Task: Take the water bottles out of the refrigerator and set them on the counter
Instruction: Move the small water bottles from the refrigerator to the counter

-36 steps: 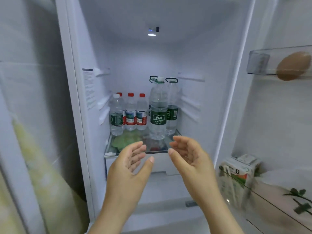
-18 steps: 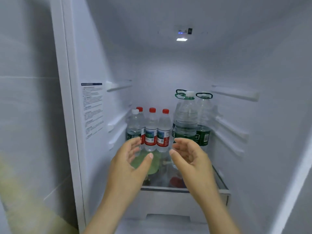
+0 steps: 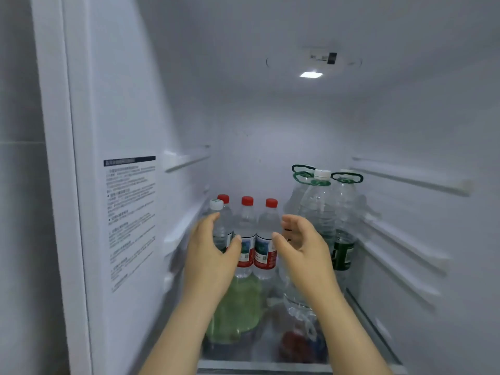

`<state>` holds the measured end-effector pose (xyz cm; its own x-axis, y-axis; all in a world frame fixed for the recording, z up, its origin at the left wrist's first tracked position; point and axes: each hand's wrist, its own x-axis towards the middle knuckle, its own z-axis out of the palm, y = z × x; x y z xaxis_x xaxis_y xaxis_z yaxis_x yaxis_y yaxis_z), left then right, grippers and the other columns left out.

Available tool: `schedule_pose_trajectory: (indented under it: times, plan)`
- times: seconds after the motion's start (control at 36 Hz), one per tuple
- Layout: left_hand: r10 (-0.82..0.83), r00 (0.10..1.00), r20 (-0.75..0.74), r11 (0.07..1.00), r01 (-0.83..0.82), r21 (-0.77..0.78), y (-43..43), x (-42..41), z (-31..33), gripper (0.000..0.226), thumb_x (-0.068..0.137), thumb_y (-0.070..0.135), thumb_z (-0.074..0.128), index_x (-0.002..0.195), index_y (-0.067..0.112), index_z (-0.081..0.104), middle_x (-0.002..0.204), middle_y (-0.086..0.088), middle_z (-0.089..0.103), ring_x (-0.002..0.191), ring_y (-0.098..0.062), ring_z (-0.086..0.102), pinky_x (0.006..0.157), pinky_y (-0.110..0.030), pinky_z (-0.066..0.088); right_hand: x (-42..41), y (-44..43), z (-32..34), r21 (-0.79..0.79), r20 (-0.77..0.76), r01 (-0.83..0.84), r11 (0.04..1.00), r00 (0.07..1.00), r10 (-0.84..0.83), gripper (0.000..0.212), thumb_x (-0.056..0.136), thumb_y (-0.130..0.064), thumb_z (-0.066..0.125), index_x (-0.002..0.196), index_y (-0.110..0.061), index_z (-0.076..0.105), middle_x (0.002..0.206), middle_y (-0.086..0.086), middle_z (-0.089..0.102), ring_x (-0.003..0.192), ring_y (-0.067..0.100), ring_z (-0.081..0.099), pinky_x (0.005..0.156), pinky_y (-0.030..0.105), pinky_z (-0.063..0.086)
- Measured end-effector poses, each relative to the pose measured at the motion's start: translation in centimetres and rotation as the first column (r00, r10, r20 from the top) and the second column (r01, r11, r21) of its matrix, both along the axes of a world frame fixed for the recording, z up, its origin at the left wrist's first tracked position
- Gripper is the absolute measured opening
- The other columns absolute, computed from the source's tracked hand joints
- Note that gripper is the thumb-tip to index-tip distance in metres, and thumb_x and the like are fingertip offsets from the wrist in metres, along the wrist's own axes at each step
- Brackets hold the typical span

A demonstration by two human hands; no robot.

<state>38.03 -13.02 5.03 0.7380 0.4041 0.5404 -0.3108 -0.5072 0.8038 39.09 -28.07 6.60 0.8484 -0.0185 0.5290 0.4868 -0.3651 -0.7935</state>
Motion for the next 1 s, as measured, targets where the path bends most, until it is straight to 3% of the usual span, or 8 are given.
schedule_pose_trajectory:
  times: [0.08,0.33,0.5,0.83,1.0]
  plan:
    - [-0.006,1.0,0.026,0.999,0.007,-0.035,0.3,1.8,-0.1,0.055,0.086,0.022,0.068,0.137,0.025,0.046,0.14,0.008,0.046,0.129,-0.011,0.043,0.098,-0.024,0.037,1.8,0.5,0.2,-0.028,0.007,0.001,1.0,1.0,-0.001,0.042,0.092,-0.021,0.061,0.133,-0.024,0.05,0.125,-0.013,0.053,0.117,0.006,0.053,0.096,0.023,0.044]
    - [0.046,0.998,0.046,0.998,-0.044,-0.04,1.0,6.4,0.6,0.057,0.087,0.018,0.066,0.139,0.021,0.043,0.143,0.001,0.042,0.13,-0.017,0.043,0.099,-0.021,0.031,7.4,1.4,1.1,-0.122,0.007,-0.01,0.992,1.0,0.011,0.046,0.095,-0.023,0.055,0.14,-0.022,0.044,0.142,-0.004,0.045,0.128,0.011,0.044,0.108,0.034,0.041]
    - [0.049,0.998,0.025,0.999,-0.049,-0.013,1.1,9.0,1.0,0.066,0.089,0.018,0.064,0.147,0.02,0.033,0.15,-0.001,0.034,0.135,-0.018,0.037,0.1,-0.02,0.028,10.8,2.0,1.3,-0.222,-0.004,-0.003,0.975,1.0,0.002,0.053,0.096,-0.019,0.054,0.145,-0.016,0.035,0.147,0.001,0.039,0.134,0.013,0.038,0.102,0.022,0.028]
    - [0.037,0.999,0.001,0.999,-0.037,0.015,1.8,11.7,-0.6,0.064,0.091,0.016,0.061,0.148,0.021,0.032,0.153,0.0,0.031,0.139,-0.015,0.033,0.105,-0.02,0.025,14.7,3.2,1.0,-0.261,-0.053,0.036,0.965,0.997,-0.051,0.06,0.094,-0.016,0.055,0.148,-0.012,0.029,0.152,0.006,0.03,0.135,0.021,0.039,0.11,0.036,0.035]
    - [0.064,0.997,0.038,0.998,-0.065,0.026,1.7,11.8,-1.3,0.062,0.089,0.012,0.062,0.143,0.025,0.036,0.148,0.002,0.039,0.134,-0.016,0.038,0.102,-0.023,0.031,16.5,3.6,0.5,-0.295,-0.098,0.048,0.954,0.992,-0.08,0.068,0.095,-0.017,0.053,0.153,-0.013,0.017,0.163,0.007,0.004,0.149,0.025,0.01,0.12,0.041,0.019]
